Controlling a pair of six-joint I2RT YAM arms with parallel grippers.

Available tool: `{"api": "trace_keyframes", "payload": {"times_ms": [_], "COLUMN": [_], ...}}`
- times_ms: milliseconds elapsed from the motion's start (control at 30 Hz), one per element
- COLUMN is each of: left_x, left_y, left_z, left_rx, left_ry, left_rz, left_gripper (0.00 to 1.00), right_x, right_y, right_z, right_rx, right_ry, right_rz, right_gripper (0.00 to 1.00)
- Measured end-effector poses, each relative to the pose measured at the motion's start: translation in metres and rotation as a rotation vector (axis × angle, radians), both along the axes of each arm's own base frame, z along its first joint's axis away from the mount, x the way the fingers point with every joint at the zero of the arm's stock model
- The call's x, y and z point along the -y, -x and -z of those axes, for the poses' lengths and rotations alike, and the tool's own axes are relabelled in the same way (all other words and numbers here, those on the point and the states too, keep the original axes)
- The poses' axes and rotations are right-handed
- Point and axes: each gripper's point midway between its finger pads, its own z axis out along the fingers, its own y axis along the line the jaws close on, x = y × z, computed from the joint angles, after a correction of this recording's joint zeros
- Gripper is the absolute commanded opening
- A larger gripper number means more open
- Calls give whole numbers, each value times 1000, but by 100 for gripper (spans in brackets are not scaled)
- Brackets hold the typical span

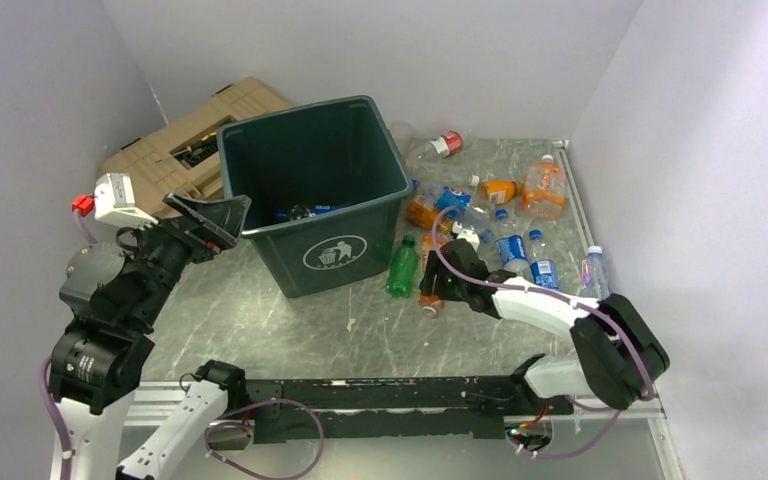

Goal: Put the plastic bottles in the bin
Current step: Pick up the plastic bottle at the center of the board.

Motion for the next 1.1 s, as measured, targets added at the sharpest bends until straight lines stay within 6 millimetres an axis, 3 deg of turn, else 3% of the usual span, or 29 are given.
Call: {"api": "trace_keyframes", "payload": {"times_ms": [1100], "left_x": [0], "left_y": [12], "left_z": [-16], "left_rx": [68], "left_ry": [24], "left_rz": [15], "left_gripper": [97], "right_x": [28], "right_y": [21], "right_z": [-152], "right_rx": [275], "right_ry": [-68], "right_rz": [-13], "right_gripper": [50]}}
